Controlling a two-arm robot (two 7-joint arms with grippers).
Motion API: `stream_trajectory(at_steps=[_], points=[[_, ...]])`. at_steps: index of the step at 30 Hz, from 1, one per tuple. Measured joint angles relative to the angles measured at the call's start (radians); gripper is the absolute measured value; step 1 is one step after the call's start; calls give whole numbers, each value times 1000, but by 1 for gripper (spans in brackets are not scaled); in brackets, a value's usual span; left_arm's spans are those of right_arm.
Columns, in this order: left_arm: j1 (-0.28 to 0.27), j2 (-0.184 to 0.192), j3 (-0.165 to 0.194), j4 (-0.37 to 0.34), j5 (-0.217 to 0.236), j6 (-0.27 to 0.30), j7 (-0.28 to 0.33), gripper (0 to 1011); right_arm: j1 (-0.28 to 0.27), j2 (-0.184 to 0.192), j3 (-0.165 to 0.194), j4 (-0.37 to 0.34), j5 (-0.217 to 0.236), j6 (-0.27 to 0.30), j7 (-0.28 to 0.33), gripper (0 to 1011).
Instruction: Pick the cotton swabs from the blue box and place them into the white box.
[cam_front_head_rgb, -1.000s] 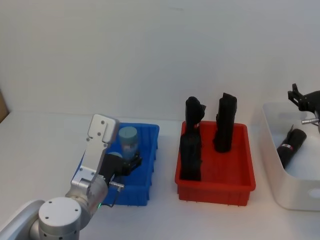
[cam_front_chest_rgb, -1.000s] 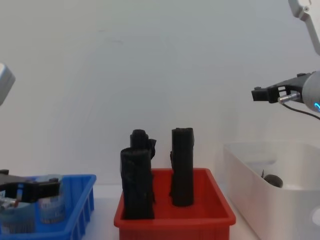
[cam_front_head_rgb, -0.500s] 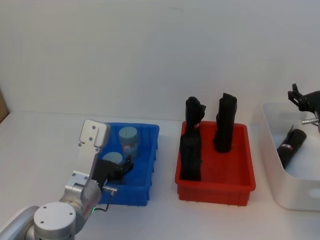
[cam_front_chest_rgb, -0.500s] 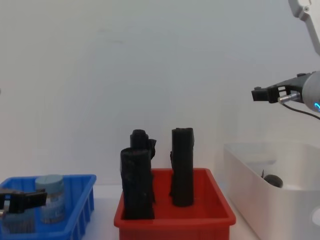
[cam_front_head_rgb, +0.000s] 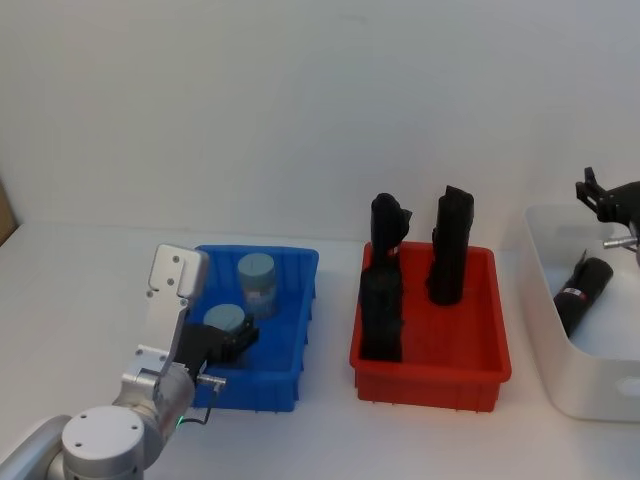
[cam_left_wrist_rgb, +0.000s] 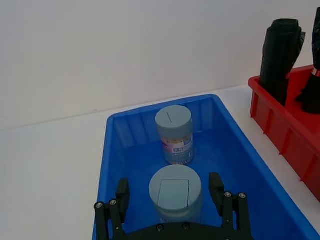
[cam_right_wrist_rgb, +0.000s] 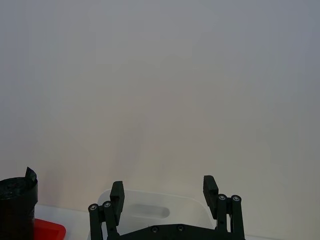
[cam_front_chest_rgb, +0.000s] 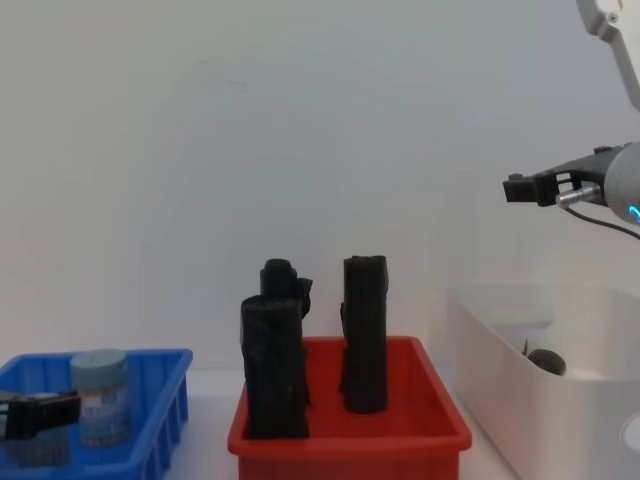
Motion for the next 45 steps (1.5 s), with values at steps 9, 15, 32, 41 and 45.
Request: stream_trajectory(at_steps=[9, 15, 32, 41, 45], points=[[-12, -5, -10, 32, -1, -4, -24, 1004, 0, 0, 0, 0, 0, 0, 0, 1001], [-21, -7, -15, 50, 0, 0, -50, 1004, 0, 0, 0, 0, 0, 0, 0, 1001], [-60, -10, -31, 96, 20, 42, -129, 1004, 0, 0, 0, 0, 0, 0, 0, 1001], [-78, -13, -36, 113, 35, 66, -152, 1004, 0, 0, 0, 0, 0, 0, 0, 1001], [-82, -14, -37, 117, 39, 71, -158, 957, 0, 0, 0, 0, 0, 0, 0, 1002]])
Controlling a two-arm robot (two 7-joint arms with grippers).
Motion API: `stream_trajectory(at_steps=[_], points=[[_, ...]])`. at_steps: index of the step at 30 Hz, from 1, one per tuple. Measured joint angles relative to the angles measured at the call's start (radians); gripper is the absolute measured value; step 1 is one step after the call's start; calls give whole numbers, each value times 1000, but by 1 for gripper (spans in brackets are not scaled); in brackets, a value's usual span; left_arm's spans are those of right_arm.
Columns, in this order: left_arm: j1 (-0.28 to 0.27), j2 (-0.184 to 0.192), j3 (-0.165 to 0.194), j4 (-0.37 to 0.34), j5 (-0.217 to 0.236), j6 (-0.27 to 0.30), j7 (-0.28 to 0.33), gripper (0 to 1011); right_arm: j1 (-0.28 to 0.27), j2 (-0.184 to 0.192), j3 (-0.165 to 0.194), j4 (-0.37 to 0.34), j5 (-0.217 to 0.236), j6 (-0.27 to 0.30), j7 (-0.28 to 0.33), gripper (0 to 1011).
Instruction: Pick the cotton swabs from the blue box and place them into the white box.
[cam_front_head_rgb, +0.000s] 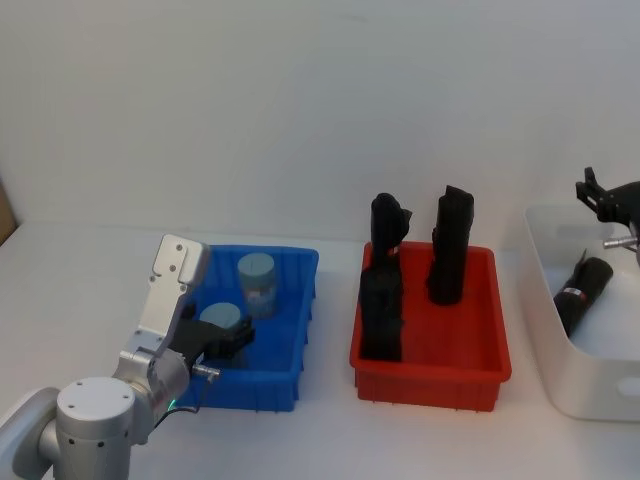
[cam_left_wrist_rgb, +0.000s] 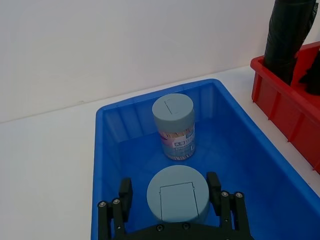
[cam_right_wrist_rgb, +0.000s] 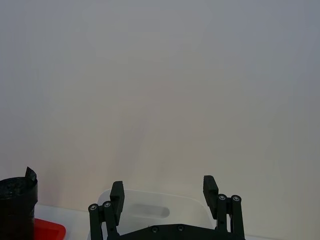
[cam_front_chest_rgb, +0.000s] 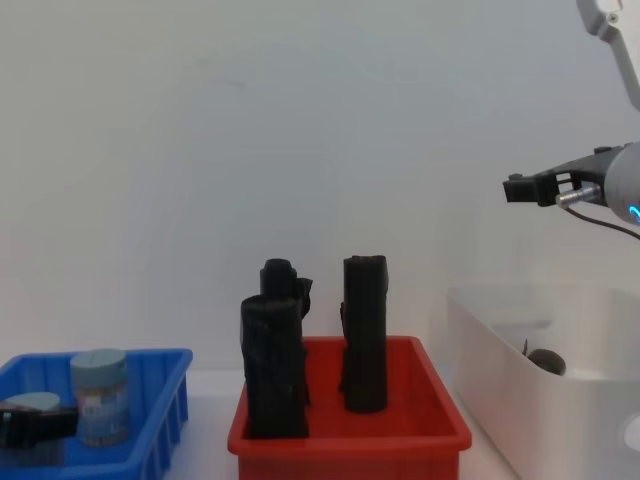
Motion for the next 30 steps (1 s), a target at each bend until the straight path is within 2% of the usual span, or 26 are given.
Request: stream_trajectory(at_steps=[6, 10, 30], points=[[-5, -1, -1, 4, 4, 6, -7, 835, 0, 0, 0, 0, 0, 0, 0, 1002], [-8, -1, -2, 6, 6, 9, -9, 699, 0, 0, 0, 0, 0, 0, 0, 1002], [-12, -2, -3, 10, 13, 13, -16, 692, 0, 0, 0, 0, 0, 0, 0, 1002]])
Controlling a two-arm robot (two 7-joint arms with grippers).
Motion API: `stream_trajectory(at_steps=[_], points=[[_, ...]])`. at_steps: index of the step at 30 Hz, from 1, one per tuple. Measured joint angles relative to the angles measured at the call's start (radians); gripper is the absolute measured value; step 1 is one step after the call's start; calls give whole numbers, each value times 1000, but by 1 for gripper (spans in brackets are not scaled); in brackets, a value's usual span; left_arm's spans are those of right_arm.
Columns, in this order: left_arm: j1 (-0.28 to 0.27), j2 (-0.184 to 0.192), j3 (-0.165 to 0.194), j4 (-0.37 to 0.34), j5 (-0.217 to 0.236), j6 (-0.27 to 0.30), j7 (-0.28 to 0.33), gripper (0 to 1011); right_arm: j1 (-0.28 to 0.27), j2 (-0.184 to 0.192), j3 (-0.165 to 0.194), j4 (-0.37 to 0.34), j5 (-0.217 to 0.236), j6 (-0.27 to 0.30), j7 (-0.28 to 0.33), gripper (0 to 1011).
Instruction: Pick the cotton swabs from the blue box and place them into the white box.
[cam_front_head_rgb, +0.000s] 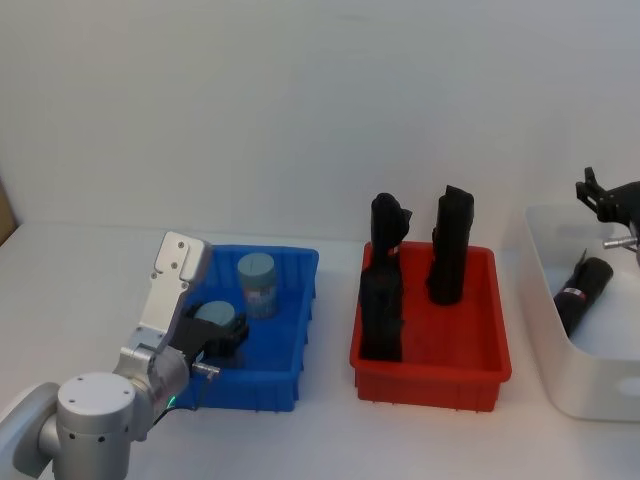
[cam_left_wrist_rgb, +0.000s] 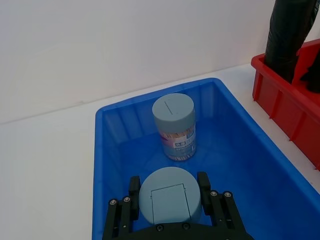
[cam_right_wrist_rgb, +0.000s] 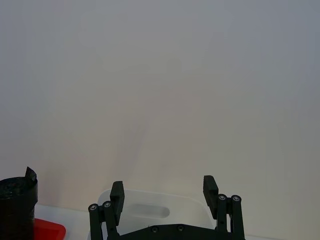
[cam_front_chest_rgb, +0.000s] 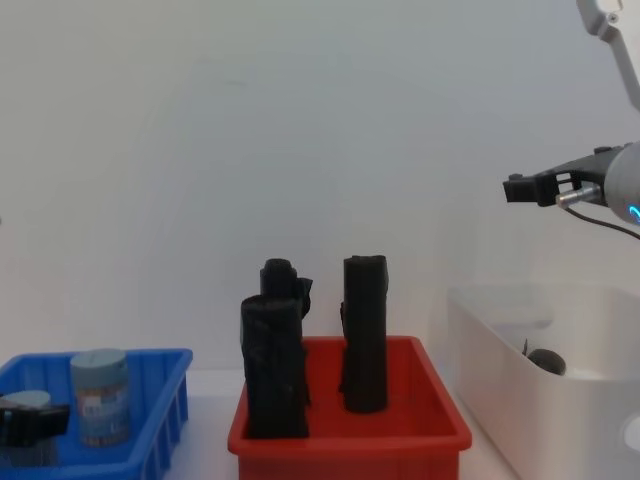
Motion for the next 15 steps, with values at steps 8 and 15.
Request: stream_trajectory(at_steps=[8, 15], points=[[-7, -3, 3, -20, 25, 6, -10, 692, 0, 0, 0, 0, 0, 0, 0, 1001], [-16, -5, 5, -56, 63, 22, -11, 692, 0, 0, 0, 0, 0, 0, 0, 1001]])
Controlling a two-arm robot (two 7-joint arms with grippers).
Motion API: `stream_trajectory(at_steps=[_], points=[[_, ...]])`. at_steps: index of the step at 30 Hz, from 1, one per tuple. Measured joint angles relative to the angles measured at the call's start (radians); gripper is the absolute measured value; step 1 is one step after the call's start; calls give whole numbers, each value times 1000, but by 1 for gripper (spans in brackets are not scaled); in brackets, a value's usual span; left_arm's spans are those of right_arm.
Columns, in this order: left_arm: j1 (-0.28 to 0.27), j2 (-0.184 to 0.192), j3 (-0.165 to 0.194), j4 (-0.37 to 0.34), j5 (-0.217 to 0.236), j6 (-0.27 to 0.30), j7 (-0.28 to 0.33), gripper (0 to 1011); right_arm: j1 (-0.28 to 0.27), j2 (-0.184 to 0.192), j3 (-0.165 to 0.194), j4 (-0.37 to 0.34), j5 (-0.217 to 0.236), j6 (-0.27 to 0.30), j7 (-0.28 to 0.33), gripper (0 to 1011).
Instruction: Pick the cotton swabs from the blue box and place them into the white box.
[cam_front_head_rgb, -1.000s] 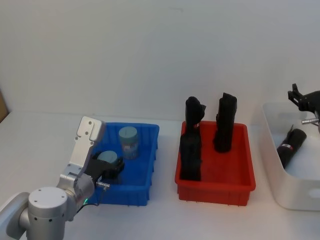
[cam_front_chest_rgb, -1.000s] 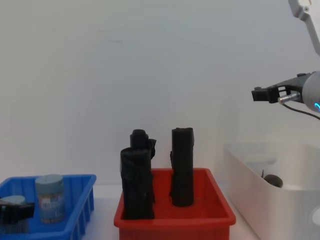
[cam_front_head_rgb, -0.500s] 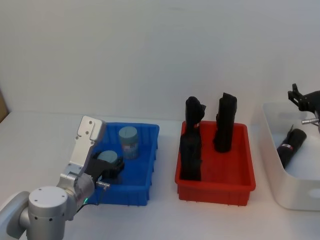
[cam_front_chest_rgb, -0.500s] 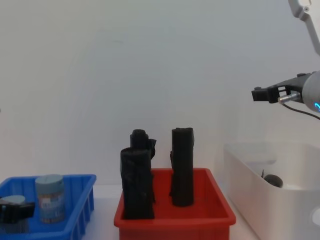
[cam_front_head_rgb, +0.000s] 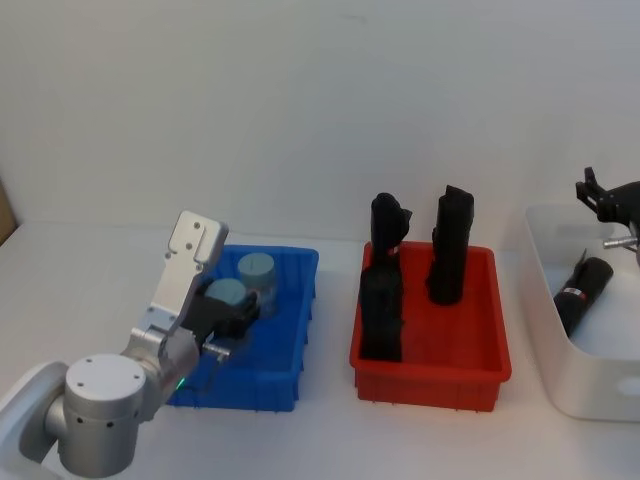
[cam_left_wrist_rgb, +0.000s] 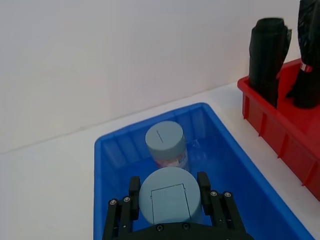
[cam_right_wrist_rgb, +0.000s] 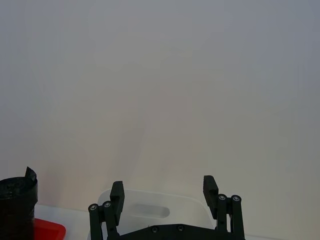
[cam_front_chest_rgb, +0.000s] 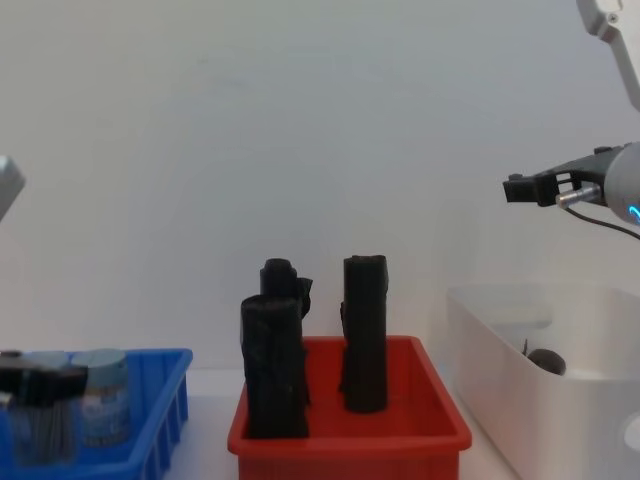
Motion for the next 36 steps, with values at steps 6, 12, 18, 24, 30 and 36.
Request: stream_trajectory(at_steps=[6, 12, 18, 24, 30, 36], points=[[-7, 2, -2, -42, 33, 13, 9, 692, 0, 0, 0, 0, 0, -1, 1, 1001], [-19, 11, -12, -91, 74, 19, 15, 692, 1, 1, -1, 1, -9, -20, 29, 1001], [-37, 21, -22, -127, 110, 10, 9, 692, 0, 6, -4, -5, -19, -51, 79, 1001], [-80, 20, -30, -140, 150, -27, -28, 692, -2, 12, -8, -14, -27, -87, 148, 1002], [-136, -2, -25, -118, 182, -69, -79, 692, -2, 17, -12, -19, -33, -124, 224, 1001], [-179, -29, -11, -81, 206, -103, -119, 692, 4, 20, -17, -15, -40, -161, 295, 1002]])
